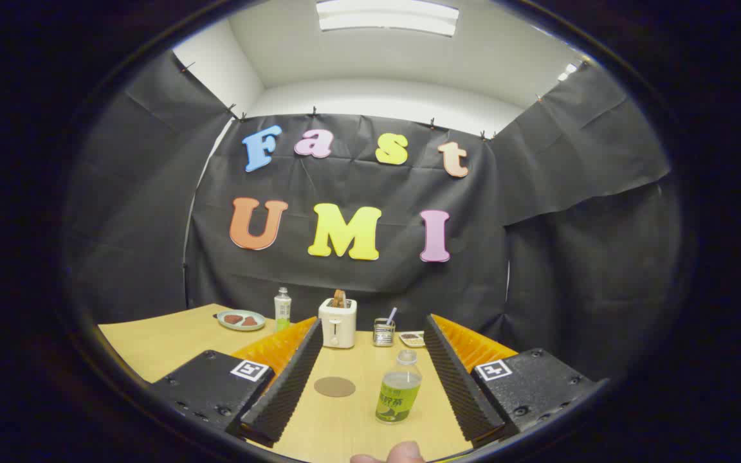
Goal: Take the bottle from table, then pour the juice into the cup, finally place the bottle on the coaster
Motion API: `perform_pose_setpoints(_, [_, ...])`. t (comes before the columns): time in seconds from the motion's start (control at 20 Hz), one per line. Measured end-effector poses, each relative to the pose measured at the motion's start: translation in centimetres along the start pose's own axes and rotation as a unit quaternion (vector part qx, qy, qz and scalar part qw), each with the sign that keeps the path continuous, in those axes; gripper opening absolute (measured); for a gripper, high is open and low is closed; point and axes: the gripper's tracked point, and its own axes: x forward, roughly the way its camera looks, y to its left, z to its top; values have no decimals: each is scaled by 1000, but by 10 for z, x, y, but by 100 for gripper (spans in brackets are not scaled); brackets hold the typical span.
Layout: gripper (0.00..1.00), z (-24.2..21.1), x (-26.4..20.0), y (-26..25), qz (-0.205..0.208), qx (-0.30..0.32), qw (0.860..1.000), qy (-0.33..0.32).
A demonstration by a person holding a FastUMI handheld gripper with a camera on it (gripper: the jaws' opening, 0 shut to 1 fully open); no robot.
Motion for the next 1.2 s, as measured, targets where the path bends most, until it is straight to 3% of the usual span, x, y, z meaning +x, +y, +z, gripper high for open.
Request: perform_pose_setpoints(1.2, [100,-2,-2,-14,-8,-4,1000,-5])
